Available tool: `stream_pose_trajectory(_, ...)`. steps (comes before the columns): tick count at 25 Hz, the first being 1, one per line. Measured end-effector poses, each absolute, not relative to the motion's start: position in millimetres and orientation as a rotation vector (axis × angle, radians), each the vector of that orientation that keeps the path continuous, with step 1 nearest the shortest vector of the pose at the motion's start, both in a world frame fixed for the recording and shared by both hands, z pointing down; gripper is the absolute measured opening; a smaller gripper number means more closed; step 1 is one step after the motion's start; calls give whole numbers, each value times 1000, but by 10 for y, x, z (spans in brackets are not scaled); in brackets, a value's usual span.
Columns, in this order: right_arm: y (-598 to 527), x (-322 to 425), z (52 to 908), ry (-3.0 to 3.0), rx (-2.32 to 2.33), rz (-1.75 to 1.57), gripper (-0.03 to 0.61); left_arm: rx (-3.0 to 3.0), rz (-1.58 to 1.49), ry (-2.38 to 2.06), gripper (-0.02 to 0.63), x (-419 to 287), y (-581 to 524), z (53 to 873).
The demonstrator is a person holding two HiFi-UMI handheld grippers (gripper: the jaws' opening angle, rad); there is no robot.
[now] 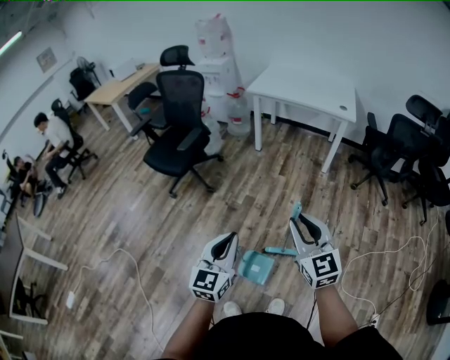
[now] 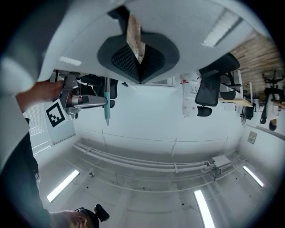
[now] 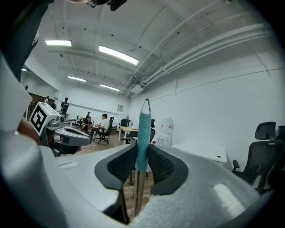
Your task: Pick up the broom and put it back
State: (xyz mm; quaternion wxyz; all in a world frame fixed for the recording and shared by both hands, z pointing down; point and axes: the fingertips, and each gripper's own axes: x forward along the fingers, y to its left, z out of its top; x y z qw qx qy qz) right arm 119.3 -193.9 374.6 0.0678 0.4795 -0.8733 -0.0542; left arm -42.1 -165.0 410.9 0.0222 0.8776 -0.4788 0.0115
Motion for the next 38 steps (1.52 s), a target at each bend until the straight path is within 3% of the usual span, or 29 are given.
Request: stream_pose_trajectory(38,-1509,1039,5598,-2414,1113,100,86,2421,315,-1419,19,-562,-1269,5533)
